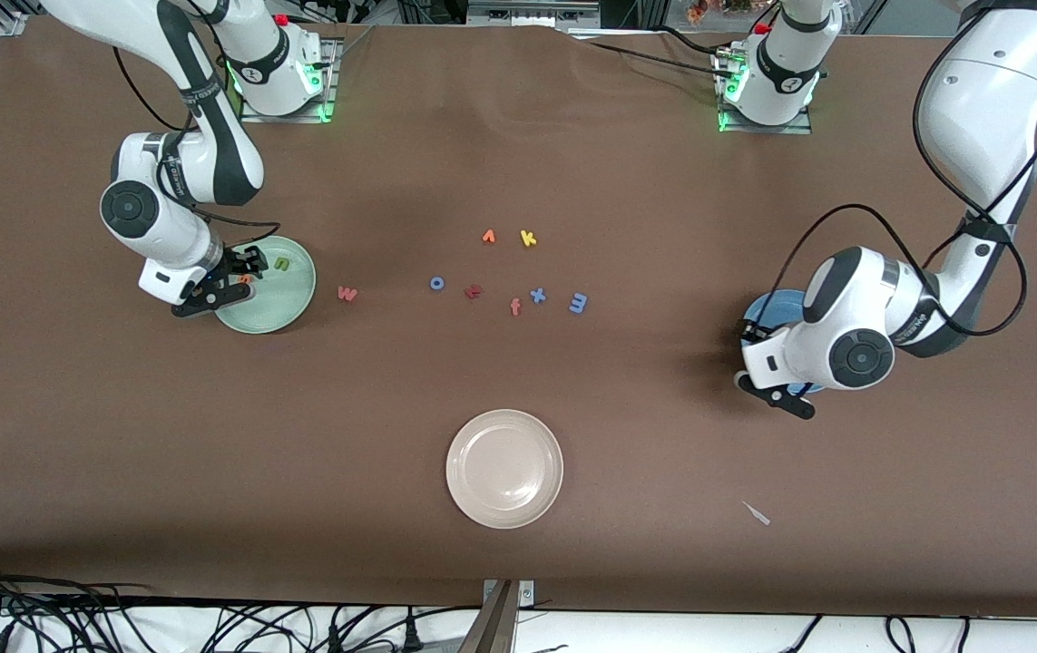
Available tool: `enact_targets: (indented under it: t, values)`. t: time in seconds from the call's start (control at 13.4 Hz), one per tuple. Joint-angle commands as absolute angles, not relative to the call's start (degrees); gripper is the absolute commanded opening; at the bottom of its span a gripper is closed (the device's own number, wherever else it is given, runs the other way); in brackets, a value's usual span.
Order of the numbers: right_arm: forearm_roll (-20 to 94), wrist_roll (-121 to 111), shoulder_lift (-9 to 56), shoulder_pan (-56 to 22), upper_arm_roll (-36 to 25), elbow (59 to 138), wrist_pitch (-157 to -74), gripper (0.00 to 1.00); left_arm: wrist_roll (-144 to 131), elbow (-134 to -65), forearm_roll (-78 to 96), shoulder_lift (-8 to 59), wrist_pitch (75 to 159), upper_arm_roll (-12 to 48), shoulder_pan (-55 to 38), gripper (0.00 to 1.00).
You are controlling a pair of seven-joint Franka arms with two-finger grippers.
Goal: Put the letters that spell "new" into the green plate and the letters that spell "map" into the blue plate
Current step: 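Put e on the green plate while the left gripper puts b on blue, then grasp pink W with the right gripper while the left gripper grasps blue E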
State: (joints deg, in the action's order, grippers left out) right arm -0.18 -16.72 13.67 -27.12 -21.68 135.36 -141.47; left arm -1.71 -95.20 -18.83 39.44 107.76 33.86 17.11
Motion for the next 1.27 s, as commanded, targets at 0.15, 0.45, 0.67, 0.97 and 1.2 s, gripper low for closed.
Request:
enact_targets:
  t: [0.15,0.45,0.67,0.97,1.2]
  values:
    - [0.2,-17.4,13.1,-27.6,-12.1,131.7,-139.6,0.77,-22.8,-100.3,-17.8,37.9,114.9,42.2,15.0,1.00]
    - [0.0,-36.9,13.8,-27.6,-9.4,132.0,-141.4,0.77,-36.4,-102.4,-26.6,39.5,123.4,42.1,5.6,1.00]
    - [0.1,-49.5,14.3,-27.6,-9.4,132.1,-143.3,0.77,-44.2,-102.4,-32.6,42.5,126.8,41.1,0.5,1.00]
    - [0.3,-52.4,17.7,-27.6,-7.5,132.4,-150.1,0.75,-46.9,-101.7,-35.7,45.3,129.3,39.2,-3.5,1.00]
    - [0.2,-51.9,19.0,-27.7,-6.9,132.3,-151.7,0.73,-47.0,-101.4,-35.7,45.9,129.4,37.6,-5.5,0.95]
